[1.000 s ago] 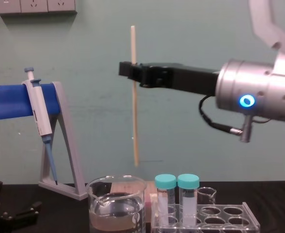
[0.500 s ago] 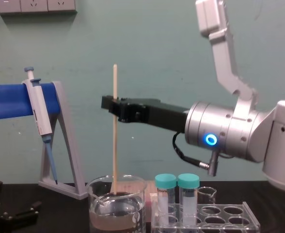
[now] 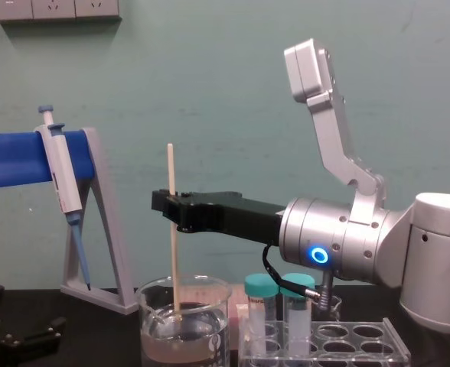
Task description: Hold the thermometer with one hand and immerse one end into the beaker, then reinsert it into the test tube rack.
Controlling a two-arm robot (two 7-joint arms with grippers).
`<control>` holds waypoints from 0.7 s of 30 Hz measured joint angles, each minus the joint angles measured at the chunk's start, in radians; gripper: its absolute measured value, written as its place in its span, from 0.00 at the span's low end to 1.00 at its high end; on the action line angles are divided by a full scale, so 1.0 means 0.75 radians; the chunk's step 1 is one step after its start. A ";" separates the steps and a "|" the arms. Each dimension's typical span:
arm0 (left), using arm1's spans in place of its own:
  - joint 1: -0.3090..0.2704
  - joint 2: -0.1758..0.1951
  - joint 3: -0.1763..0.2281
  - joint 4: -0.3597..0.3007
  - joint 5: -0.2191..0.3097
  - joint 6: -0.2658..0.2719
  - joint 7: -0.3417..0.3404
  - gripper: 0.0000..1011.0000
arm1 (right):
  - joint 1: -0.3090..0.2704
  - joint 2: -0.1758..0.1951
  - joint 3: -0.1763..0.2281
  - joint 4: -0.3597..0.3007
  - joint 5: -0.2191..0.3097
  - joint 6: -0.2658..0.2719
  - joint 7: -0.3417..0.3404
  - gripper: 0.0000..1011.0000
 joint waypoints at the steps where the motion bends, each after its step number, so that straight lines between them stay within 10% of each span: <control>1: 0.000 0.000 0.000 0.000 0.000 0.000 0.000 0.99 | 0.000 -0.001 0.001 0.004 -0.002 -0.002 0.001 0.05; 21: 0.000 0.000 0.000 0.000 0.000 0.000 0.000 0.99 | -0.021 -0.018 0.030 0.057 -0.031 -0.004 0.010 0.05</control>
